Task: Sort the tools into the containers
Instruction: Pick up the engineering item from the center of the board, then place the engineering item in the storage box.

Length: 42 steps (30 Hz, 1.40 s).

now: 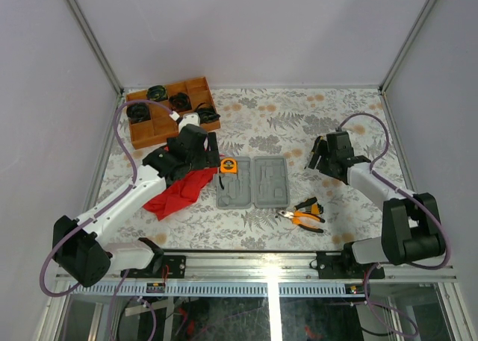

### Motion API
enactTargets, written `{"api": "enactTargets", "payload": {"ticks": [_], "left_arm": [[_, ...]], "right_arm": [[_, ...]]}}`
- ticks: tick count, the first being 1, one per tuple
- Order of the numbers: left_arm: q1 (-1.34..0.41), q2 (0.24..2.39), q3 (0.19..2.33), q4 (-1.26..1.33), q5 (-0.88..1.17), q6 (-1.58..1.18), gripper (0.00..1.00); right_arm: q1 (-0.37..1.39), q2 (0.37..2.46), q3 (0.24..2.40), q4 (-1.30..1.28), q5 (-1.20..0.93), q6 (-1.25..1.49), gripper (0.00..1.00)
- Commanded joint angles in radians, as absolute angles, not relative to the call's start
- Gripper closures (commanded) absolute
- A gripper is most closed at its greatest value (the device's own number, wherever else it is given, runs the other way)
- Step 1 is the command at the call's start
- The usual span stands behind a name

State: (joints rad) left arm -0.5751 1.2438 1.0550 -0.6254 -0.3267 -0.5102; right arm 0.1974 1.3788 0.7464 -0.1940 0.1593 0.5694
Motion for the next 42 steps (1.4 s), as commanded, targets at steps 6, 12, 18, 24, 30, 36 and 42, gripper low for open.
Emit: {"api": "enactTargets", "payload": {"ticks": [6, 12, 18, 24, 30, 36, 42], "left_arm": [[-0.570, 1.223, 1.045, -0.624, -0.338, -0.483, 0.00], [-0.571, 1.225, 1.040, -0.621, -0.339, -0.471, 0.00], [-0.571, 1.239, 1.044, -0.621, -0.332, -0.467, 0.00], [-0.568, 1.252, 1.045, -0.621, -0.323, -0.466, 0.00], [-0.568, 1.256, 1.043, -0.622, -0.319, -0.466, 0.00], [-0.567, 1.266, 1.042, -0.618, -0.309, -0.467, 0.00], [-0.565, 1.270, 1.043, -0.618, -0.310, -0.465, 0.00]], "right_arm": [[0.180, 1.484, 0.893, -0.046, 0.113, 0.513, 0.27], [0.166, 1.600, 1.020, -0.127, 0.161, 0.525, 0.28], [0.119, 1.657, 1.116, -0.217, 0.322, 0.533, 0.29], [0.067, 1.731, 1.179, -0.253, 0.372, 0.484, 0.40], [0.023, 1.842, 1.287, -0.306, 0.346, 0.427, 0.49], [-0.006, 1.953, 1.374, -0.366, 0.316, 0.389, 0.55], [-0.021, 1.991, 1.376, -0.367, 0.314, 0.383, 0.59]]}}
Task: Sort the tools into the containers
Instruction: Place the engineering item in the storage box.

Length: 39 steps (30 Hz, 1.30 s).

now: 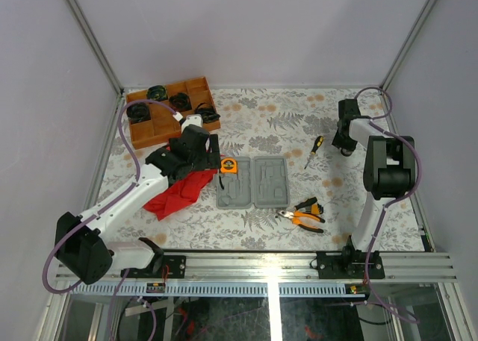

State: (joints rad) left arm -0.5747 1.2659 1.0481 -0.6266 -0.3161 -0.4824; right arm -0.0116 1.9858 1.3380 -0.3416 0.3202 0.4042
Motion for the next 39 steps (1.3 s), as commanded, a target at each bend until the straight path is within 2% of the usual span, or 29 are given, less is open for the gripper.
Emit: {"api": "enactTargets", "payload": {"ticks": [1, 6, 10, 13, 17, 22, 29, 36, 39], "left_arm": [[-0.565, 1.268, 1.043, -0.618, -0.310, -0.465, 0.00], [-0.560, 1.272, 1.045, -0.617, -0.306, -0.466, 0.01], [-0.560, 1.272, 1.045, -0.618, -0.307, -0.465, 0.01], [-0.558, 1.271, 1.044, -0.618, -0.307, -0.466, 0.01], [-0.556, 1.270, 1.044, -0.618, -0.305, -0.466, 0.01], [-0.541, 1.275, 1.043, -0.607, -0.256, -0.470, 0.01], [-0.441, 1.252, 1.020, -0.563, -0.113, -0.492, 0.00], [-0.432, 1.195, 0.948, -0.570, -0.181, -0.656, 0.02], [-0.454, 1.186, 0.891, -0.574, -0.187, -0.727, 0.05]], "right_arm": [[-0.024, 1.996, 1.376, -0.368, 0.307, 0.383, 0.60], [-0.029, 2.004, 1.372, -0.369, 0.299, 0.379, 0.69], [-0.029, 1.991, 1.358, -0.360, 0.303, 0.370, 0.82], [-0.029, 1.949, 1.336, -0.353, 0.302, 0.360, 0.91], [-0.024, 1.841, 1.281, -0.320, 0.275, 0.351, 0.98], [0.064, 1.653, 1.180, -0.253, 0.232, 0.332, 1.00], [0.285, 1.431, 1.061, -0.166, 0.163, 0.331, 1.00], [0.518, 1.358, 0.986, -0.115, 0.053, 0.368, 1.00], [0.621, 1.355, 0.962, -0.100, 0.034, 0.385, 1.00]]}}
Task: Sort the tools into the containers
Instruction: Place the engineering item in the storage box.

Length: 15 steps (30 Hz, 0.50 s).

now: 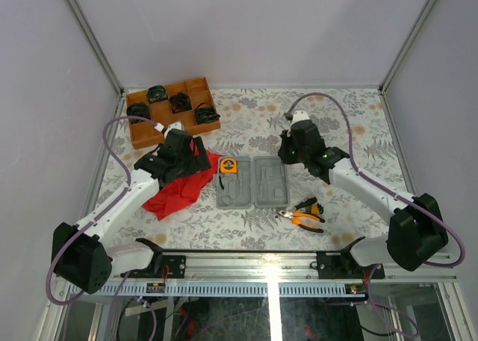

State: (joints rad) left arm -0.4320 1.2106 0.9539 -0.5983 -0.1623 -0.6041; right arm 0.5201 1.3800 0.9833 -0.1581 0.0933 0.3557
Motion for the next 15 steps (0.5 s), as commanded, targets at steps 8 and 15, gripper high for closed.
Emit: {"api": "enactTargets", "payload": {"ticks": [8, 15], "left_arm": [[-0.503, 1.125, 0.736, -0.482, -0.161, -0.782, 0.05], [-0.531, 1.120, 0.590, -0.273, 0.002, -0.778, 0.08]], "right_arm": [[0.862, 1.407, 0.923, -0.019, 0.044, 0.461, 1.00], [0.969, 1.372, 0.840, 0.003, 0.220, 0.591, 1.00]]}}
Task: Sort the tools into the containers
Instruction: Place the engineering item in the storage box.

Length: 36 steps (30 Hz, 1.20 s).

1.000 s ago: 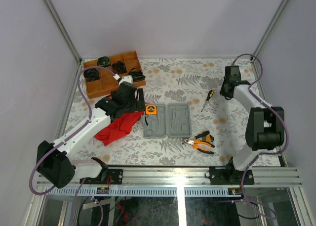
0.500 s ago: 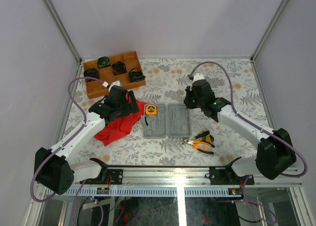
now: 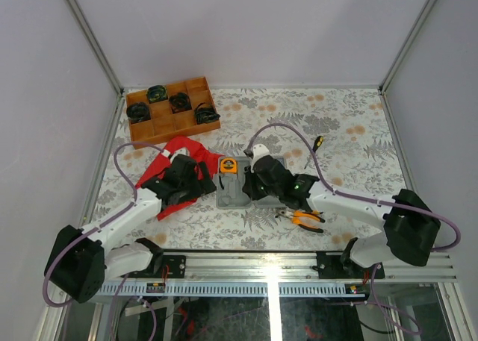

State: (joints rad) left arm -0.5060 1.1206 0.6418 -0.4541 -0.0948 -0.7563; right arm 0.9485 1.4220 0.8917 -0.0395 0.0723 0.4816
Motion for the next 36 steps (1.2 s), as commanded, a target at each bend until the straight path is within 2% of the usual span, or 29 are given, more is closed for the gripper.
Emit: {"api": "enactTargets", "payload": {"ticks": [1, 8, 13, 21, 28, 36], "left_arm": [[-0.549, 1.128, 0.580, -0.256, 0.003, -0.781, 0.08], [-0.635, 1.206, 0.545, -0.148, -0.006, -0.805, 0.09], [-0.704, 1.296, 0.544, -0.068, -0.020, -0.817, 0.18], [-0.857, 1.401, 0.604, -0.042, -0.091, -0.839, 0.21], [-0.898, 1.340, 0.611, -0.090, -0.154, -0.863, 0.20], [-0.863, 1.226, 0.636, -0.258, -0.276, -0.816, 0.13]], "right_arm": [[0.970, 1.347, 0.813, -0.003, 0.264, 0.618, 1.00], [0.970, 1.153, 0.638, -0.016, 0.393, 0.710, 1.00], [0.971, 1.106, 0.603, -0.035, 0.382, 0.728, 1.00], [0.969, 1.058, 0.580, -0.090, 0.440, 0.741, 1.00], [0.970, 1.037, 0.571, -0.106, 0.449, 0.714, 1.00], [0.969, 1.131, 0.631, -0.005, 0.324, 0.601, 0.99]]}}
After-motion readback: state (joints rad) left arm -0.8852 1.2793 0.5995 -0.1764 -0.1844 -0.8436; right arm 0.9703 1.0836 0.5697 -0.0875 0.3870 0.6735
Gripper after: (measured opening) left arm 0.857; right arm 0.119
